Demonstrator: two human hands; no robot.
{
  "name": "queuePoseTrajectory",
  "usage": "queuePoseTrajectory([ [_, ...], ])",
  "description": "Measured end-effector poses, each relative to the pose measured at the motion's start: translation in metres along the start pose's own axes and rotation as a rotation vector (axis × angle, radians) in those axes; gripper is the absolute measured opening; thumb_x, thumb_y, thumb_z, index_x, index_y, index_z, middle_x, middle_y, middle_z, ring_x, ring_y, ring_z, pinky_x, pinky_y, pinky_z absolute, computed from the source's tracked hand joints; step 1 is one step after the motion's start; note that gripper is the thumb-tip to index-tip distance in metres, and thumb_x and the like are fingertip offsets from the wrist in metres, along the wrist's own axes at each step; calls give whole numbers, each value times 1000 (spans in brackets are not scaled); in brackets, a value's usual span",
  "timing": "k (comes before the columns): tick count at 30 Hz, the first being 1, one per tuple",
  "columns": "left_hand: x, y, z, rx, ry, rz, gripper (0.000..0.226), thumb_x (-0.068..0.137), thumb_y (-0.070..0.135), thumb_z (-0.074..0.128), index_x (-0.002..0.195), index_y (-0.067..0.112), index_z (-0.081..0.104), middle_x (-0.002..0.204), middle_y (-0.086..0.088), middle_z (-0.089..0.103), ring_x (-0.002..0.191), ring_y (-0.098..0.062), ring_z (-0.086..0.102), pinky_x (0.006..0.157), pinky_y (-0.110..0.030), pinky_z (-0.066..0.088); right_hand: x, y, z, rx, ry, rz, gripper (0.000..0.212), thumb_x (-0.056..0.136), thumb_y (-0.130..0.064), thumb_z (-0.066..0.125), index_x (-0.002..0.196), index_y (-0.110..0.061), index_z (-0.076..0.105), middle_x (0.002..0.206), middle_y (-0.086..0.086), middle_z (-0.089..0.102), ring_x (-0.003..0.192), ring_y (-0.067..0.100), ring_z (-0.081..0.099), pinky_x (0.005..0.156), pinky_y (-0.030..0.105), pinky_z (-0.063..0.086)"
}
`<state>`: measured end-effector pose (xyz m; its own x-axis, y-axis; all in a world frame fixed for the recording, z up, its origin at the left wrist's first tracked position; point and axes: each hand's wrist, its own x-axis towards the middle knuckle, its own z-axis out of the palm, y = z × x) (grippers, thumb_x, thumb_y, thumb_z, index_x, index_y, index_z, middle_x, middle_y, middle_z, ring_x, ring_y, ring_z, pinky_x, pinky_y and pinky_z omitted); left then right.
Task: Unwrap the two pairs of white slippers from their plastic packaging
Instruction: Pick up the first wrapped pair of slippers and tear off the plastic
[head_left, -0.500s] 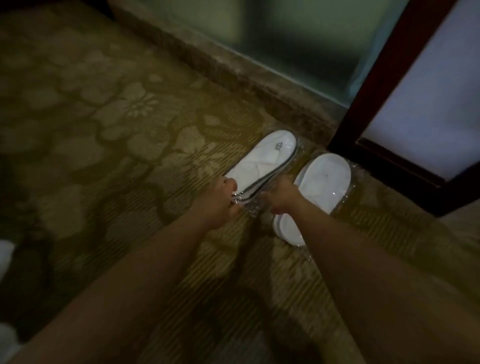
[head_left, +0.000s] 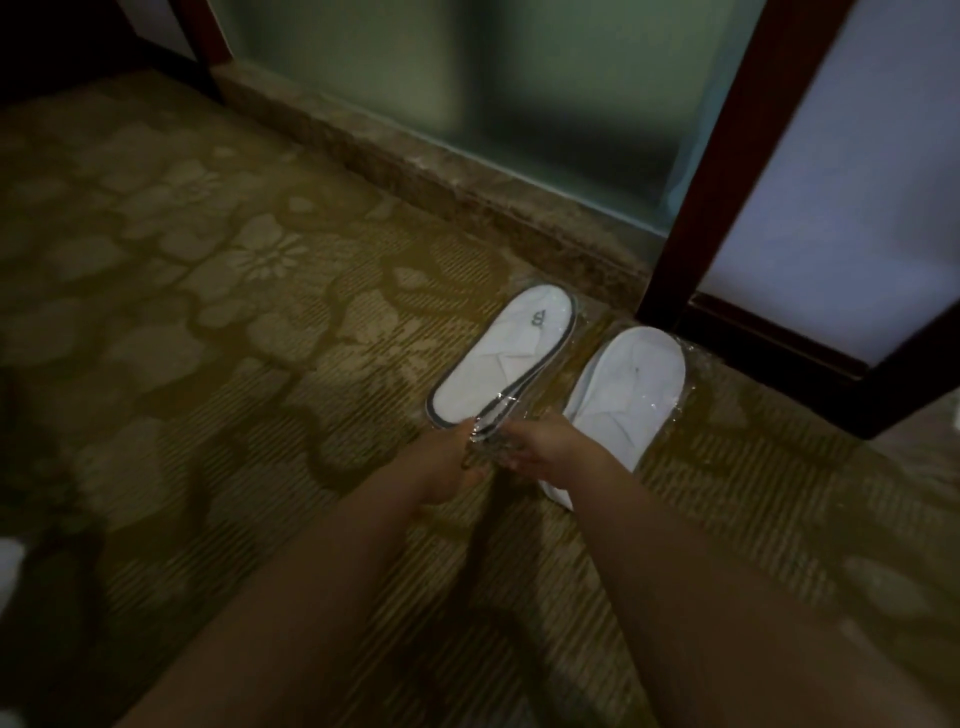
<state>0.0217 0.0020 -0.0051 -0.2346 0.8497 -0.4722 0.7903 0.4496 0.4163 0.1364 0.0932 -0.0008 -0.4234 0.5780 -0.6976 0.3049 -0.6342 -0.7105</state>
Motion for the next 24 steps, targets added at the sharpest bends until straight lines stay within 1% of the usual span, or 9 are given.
queuePoseTrajectory([
  [2, -3, 0, 1, -10, -40, 10, 78, 89, 31, 55, 151, 16, 10, 150, -16, 38, 135, -30, 39, 110, -41, 35, 1, 2, 1, 13, -6, 20, 28, 89, -18, 62, 112, -3, 56, 107, 15, 62, 80, 20, 61, 67, 28, 52],
  [4, -3, 0, 3, 22, -61, 18, 79, 89, 30, 55, 151, 16, 9, 144, -17, 45, 128, -31, 47, 105, -43, 40, 4, 6, 2, 2, 7, 22, 20, 90, -22, 61, 102, -8, 55, 98, 11, 62, 72, 16, 59, 60, 24, 48],
  [7, -5, -1, 5, 32, -92, 35, 78, 89, 28, 55, 151, 17, 9, 142, -18, 47, 125, -32, 49, 103, -42, 41, 11, 13, 3, 13, 25, 11, 19, 91, -23, 60, 100, -9, 53, 83, 5, 61, 68, 13, 56, 57, 21, 47],
  [9, -7, -3, 4, 5, -103, 59, 76, 89, 26, 55, 151, 17, 11, 143, -18, 46, 126, -31, 49, 104, -42, 40, 15, 15, 7, 29, 47, 14, 12, 91, -22, 59, 90, -11, 54, 74, 3, 58, 64, 12, 55, 54, 21, 45],
  [13, -11, -11, 3, -35, -131, 84, 70, 91, 26, 53, 150, 19, 18, 143, -17, 47, 125, -29, 50, 104, -40, 41, 22, 18, 18, -23, 147, 16, 19, 88, -18, 62, 73, -11, 53, 70, 6, 57, 60, 14, 54, 51, 25, 43],
  [16, -13, -15, 1, -110, -152, 84, 60, 93, 22, 50, 148, 22, 26, 146, -11, 44, 128, -24, 48, 106, -37, 40, 25, 20, 22, -127, 204, 12, 19, 88, -14, 58, 69, -11, 55, 74, 13, 57, 61, 21, 52, 58, 29, 47],
  [19, -15, -15, -4, -225, -91, 68, 45, 95, 21, 45, 140, 16, 44, 143, -9, 49, 128, -22, 48, 107, -33, 38, 23, 19, 21, -184, 231, -75, 25, 88, -13, 55, 63, -17, 57, 76, 12, 56, 69, 24, 52, 67, 31, 45],
  [22, -16, -14, -9, -279, 15, 14, 34, 96, 24, 43, 123, 10, 58, 127, -10, 60, 112, -22, 56, 93, -32, 43, 19, 17, 15, -205, 200, -165, 26, 89, -15, 52, 64, -19, 61, 67, 6, 54, 58, 20, 46, 54, 26, 37],
  [24, -15, -14, -13, -331, 78, -25, 29, 96, 27, 42, 105, 9, 63, 109, -11, 64, 89, -16, 56, 74, -28, 43, 16, 13, 9, -179, 200, -221, 28, 90, -16, 49, 66, -19, 62, 69, 6, 57, 61, 20, 49, 52, 24, 37],
])
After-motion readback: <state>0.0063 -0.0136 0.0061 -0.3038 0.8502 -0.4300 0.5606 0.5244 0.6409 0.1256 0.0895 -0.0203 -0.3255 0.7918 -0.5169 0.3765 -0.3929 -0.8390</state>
